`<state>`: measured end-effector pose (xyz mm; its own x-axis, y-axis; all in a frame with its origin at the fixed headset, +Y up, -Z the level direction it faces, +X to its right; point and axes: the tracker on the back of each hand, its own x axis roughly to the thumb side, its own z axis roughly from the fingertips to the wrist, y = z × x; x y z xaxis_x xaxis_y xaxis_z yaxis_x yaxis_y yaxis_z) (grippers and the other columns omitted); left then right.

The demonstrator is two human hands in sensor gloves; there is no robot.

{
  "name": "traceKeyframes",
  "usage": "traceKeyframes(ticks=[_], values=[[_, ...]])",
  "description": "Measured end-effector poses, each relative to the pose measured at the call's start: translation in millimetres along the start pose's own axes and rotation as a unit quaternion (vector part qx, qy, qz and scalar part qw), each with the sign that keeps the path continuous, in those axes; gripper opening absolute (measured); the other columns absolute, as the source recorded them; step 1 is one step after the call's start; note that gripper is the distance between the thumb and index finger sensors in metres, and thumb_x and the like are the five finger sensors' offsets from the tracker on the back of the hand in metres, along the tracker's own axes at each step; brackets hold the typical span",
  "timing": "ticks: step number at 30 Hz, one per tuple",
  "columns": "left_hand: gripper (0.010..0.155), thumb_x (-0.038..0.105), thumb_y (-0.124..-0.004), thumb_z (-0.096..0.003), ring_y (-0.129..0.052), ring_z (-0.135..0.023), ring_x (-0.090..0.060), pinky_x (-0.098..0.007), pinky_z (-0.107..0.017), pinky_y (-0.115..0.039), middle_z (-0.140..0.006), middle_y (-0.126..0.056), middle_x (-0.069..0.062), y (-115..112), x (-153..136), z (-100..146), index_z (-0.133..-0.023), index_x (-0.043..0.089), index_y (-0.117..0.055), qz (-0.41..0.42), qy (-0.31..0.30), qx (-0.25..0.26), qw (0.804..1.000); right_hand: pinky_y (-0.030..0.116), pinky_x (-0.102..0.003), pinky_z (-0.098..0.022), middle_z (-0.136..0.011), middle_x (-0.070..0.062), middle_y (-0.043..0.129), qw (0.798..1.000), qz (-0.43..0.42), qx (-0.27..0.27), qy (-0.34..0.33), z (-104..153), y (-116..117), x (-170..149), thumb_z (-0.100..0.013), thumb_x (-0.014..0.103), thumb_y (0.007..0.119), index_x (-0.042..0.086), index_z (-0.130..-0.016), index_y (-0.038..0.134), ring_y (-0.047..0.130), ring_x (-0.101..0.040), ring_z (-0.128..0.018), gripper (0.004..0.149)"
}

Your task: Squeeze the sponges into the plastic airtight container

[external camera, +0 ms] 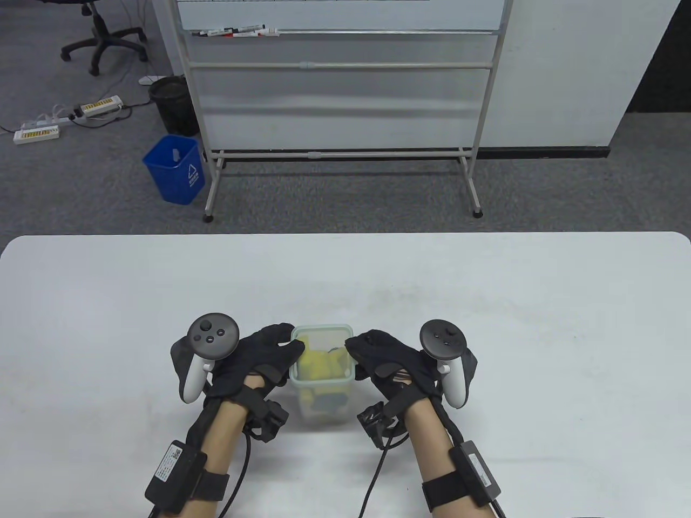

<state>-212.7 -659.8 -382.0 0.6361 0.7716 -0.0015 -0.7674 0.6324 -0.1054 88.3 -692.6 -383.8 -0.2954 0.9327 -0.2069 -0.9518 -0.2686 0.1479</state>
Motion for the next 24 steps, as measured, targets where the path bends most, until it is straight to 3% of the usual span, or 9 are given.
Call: traceKeyframes(ticks=[8, 13, 15, 20, 24], values=[[0.065, 0.056, -0.087, -0.0434, -0.106, -0.040, -0.018, -0.040, -0.038, -0.092, -0.049, -0.104, 0.004, 0, 0, 1, -0.096, 0.019, -0.076, -0.004, 0.001, 0.004, 1.000, 0.070, -0.054, -0.066, -0.061, 0.001, 0.097, 1.000, -0.021, 0.010, 0.017, -3, 0, -7, -0.041, 0.060, 0.087, 0.016, -0.086, 0.085, 0.102, -0.025, -0.063, 0.062], [0.078, 0.062, -0.088, -0.0404, -0.097, -0.062, -0.025, -0.044, -0.051, -0.085, -0.078, -0.091, -0.001, 5, 13, 10, -0.102, 0.024, -0.058, -0.107, -0.007, 0.071, 0.992, 0.069, -0.055, -0.066, -0.066, 0.001, 0.096, 1.000, -0.004, 0.004, 0.015, -1, 2, -4, -0.042, 0.060, 0.086, 0.019, -0.089, 0.081, 0.101, -0.026, -0.066, 0.063], [0.078, 0.063, -0.088, -0.0398, -0.094, -0.066, -0.025, -0.044, -0.052, -0.084, -0.081, -0.086, -0.001, 6, 18, 13, -0.100, 0.026, -0.054, -0.143, -0.015, 0.094, 0.985, 0.069, -0.055, -0.066, -0.069, 0.000, 0.095, 1.000, 0.006, -0.009, 0.009, 2, 2, -1, -0.042, 0.059, 0.086, 0.019, -0.092, 0.079, 0.100, -0.027, -0.067, 0.064], [0.050, 0.060, -0.089, -0.0396, -0.098, -0.058, -0.025, -0.045, -0.047, -0.086, -0.071, -0.093, 0.000, 5, 25, 16, -0.077, 0.028, -0.081, -0.160, -0.033, 0.114, 0.980, 0.066, -0.057, -0.068, -0.091, -0.005, 0.081, 0.994, 0.079, -0.072, -0.028, 11, 1, 12, -0.042, 0.057, 0.087, 0.025, -0.103, 0.062, 0.094, -0.030, -0.077, 0.074], [0.042, 0.059, -0.088, -0.0408, -0.101, -0.051, -0.025, -0.045, -0.043, -0.088, -0.063, -0.099, -0.001, 4, 23, 15, -0.068, 0.027, -0.089, -0.150, -0.033, 0.103, 0.983, 0.066, -0.057, -0.068, -0.094, -0.005, 0.077, 0.980, 0.143, -0.123, -0.059, 19, 3, 23, -0.041, 0.056, 0.088, 0.026, -0.091, 0.073, 0.091, -0.032, -0.080, 0.060]])
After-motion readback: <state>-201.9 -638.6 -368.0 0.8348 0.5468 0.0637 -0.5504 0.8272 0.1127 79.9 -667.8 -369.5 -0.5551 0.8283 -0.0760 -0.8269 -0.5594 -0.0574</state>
